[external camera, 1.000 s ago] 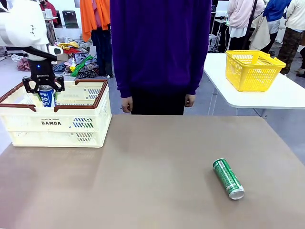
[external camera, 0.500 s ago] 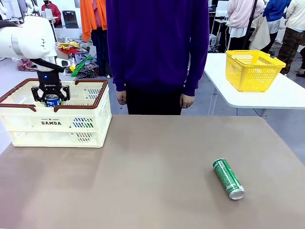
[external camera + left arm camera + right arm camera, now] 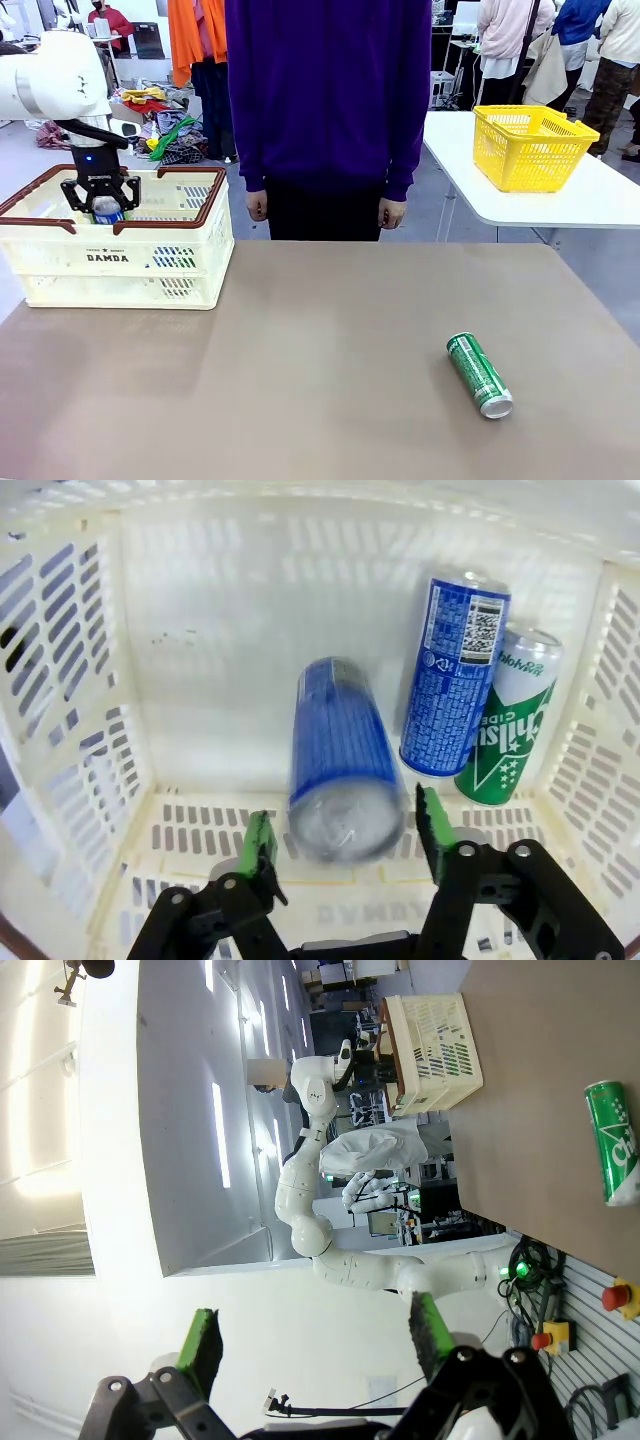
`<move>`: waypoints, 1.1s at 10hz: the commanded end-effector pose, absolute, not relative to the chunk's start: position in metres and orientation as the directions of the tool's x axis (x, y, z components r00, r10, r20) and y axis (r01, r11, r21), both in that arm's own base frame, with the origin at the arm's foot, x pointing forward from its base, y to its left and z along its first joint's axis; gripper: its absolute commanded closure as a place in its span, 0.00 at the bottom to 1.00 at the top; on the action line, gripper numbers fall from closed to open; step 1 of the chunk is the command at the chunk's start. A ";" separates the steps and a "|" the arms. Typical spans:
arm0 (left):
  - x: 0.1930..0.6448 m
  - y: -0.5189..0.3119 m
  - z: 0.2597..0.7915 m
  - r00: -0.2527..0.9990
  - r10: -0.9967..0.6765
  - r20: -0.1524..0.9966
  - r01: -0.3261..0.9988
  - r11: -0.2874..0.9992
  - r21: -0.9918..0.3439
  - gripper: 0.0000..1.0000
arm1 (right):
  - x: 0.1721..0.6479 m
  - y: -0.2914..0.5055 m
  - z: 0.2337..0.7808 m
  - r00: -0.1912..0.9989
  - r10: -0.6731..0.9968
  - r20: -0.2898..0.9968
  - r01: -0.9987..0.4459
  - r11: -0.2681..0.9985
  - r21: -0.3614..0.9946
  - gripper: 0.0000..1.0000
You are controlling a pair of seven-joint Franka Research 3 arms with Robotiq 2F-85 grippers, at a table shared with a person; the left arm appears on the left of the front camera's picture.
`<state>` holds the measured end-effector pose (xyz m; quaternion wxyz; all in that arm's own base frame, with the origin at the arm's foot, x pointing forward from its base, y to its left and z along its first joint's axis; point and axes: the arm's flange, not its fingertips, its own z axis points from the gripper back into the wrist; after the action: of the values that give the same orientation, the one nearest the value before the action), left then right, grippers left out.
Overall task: Place the drinks into the Shopping basket.
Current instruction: Pick up one drink and place it into the Shopping basket.
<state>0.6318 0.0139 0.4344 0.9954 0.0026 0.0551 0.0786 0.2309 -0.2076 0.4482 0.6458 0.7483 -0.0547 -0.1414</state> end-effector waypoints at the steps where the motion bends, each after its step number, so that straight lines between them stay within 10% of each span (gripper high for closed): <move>1: 0.635 0.019 0.442 0.983 0.137 -0.119 -0.139 0.990 -0.011 0.00 | 0.230 -0.209 0.454 0.953 -0.263 -0.152 0.109 -0.172 0.979 0.00; 6: 0.628 0.017 0.451 0.989 0.117 -0.091 -0.121 0.991 -0.050 0.00 | 0.230 -0.209 0.454 0.953 -0.263 -0.152 0.109 -0.172 0.979 0.00; 11: 0.534 0.083 0.556 0.983 0.075 -0.169 -0.158 0.814 -0.559 0.00 | 0.230 -0.209 0.454 0.953 -0.263 -0.152 0.109 -0.172 0.979 0.00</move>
<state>0.5595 0.0548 0.5510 0.9720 -0.2200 0.0798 0.0210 0.2311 -0.2075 0.4481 0.6458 0.7483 -0.0543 -0.1414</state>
